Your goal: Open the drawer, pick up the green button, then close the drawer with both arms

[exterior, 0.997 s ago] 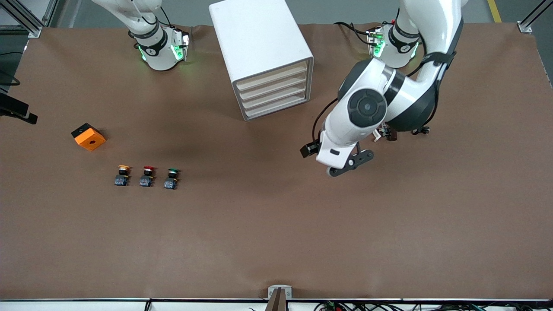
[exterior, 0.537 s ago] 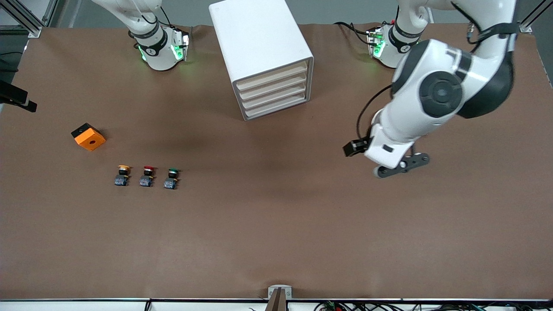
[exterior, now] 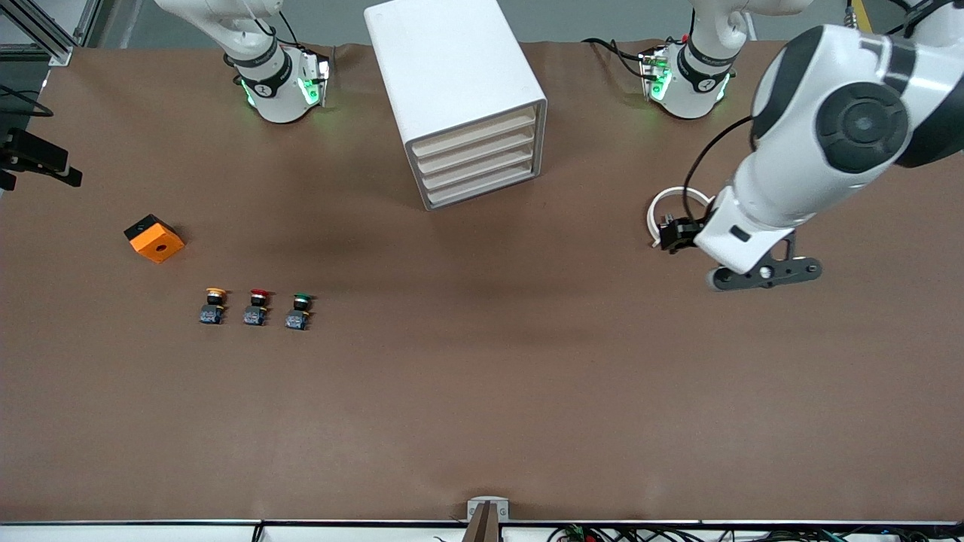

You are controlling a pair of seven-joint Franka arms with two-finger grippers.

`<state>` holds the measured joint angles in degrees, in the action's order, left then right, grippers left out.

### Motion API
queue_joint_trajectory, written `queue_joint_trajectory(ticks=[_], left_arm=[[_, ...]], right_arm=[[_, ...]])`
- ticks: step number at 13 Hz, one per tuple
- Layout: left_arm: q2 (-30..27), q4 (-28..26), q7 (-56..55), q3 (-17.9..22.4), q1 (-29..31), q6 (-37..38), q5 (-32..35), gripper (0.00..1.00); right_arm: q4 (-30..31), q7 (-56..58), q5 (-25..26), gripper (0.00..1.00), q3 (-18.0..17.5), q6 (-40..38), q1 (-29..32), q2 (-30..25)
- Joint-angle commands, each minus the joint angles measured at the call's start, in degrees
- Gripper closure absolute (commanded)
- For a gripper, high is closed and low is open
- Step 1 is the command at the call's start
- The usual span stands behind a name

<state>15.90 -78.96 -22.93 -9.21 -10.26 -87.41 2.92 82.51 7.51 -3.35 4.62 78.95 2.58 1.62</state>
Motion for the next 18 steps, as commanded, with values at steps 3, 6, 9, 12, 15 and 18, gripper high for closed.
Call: queue_joint_trajectory(ticks=[3,6,9,12,15,18], left_arm=[[-2.89,-0.75,18.59,-0.72,11.12,1.11,-1.24,0.0],[-5.7,-3.12,22.84,-0.28,13.42,0.06,-0.55,0.0],[-7.11,-5.05,24.15,4.28,13.25,-0.21,-0.37,0.0],[-8.25,-5.24,25.66,5.78,13.25,-0.65,-0.37,0.0],[-8.35,-2.01,23.91,5.43,12.37,-0.3,-1.07,0.0],[-8.17,-0.67,23.46,5.26,12.37,-0.3,-1.07,0.0]], right_arm=[[9.77,0.31,0.53,0.0,1.01,5.51,-1.17,-7.24],[9.86,0.31,0.45,0.0,0.92,5.6,-1.17,-7.24],[9.78,1.62,1.14,0.0,1.01,5.6,-1.09,-7.25],[9.78,5.67,2.73,0.0,1.18,7.36,-0.91,-7.33],[9.95,4.97,2.82,0.0,1.01,7.45,-1.09,-7.95],[11.0,-0.09,2.82,0.0,0.92,7.62,-1.26,-8.73]])
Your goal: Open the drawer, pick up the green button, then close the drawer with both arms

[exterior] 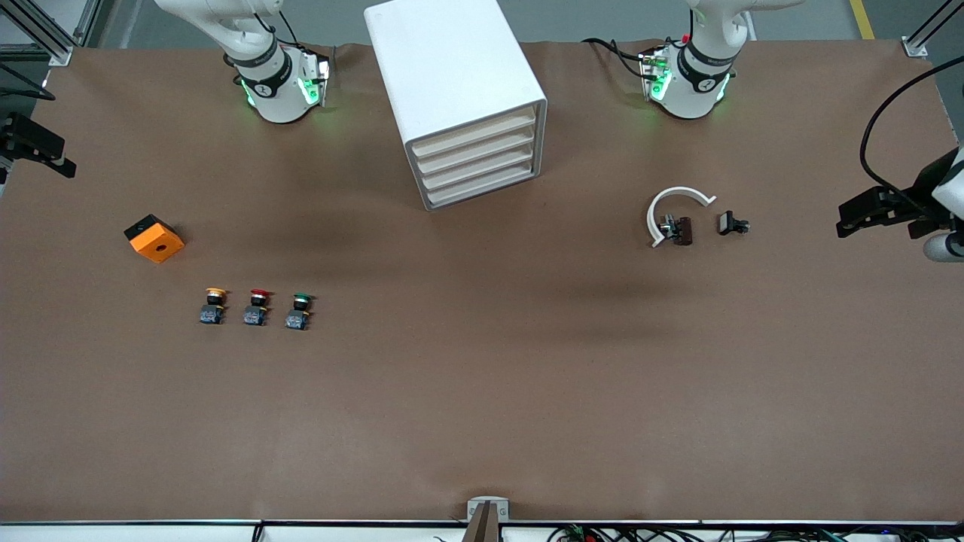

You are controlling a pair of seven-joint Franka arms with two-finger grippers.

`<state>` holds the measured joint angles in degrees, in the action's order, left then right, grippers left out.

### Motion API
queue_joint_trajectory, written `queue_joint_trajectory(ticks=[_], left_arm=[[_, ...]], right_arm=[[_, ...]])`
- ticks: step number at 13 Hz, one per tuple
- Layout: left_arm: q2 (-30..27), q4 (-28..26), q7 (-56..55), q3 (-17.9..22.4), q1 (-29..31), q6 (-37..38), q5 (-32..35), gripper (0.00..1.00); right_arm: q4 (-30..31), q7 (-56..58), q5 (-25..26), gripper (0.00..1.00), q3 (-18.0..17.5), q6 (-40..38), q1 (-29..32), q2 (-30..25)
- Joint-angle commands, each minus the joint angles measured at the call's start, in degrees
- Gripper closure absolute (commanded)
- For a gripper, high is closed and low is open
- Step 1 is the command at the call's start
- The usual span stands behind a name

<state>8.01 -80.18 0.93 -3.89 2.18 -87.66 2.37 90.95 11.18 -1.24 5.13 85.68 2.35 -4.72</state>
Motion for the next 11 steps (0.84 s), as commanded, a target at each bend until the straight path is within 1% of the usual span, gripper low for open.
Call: queue_joint_trajectory(ticks=[1,4,6,9,11], left_arm=[[-0.28,0.55,-0.31,-0.07,0.1,-0.05,-0.7,0.0],[-0.02,0.55,-0.93,-0.07,0.19,-0.05,-0.79,0.0],[0.07,0.55,-1.19,-0.07,0.11,-0.05,-0.7,0.0],[0.51,0.55,-3.12,-0.07,-0.07,-0.05,-0.79,0.0],[0.6,0.55,-3.21,-0.07,0.02,-0.05,-0.79,0.0]], right_arm=[[3.09,-7.1,0.71,0.0,0.06,0.98,-1.29,-2.84],[4.5,-8.37,0.63,0.0,-0.03,2.38,-1.73,-3.89],[4.5,-8.45,0.63,0.0,-0.03,2.39,-1.82,-3.99],[4.41,-12.57,0.54,0.0,-0.03,2.47,-2.78,-3.99],[4.41,-12.85,0.45,0.0,-0.03,2.56,-2.79,-3.99]])
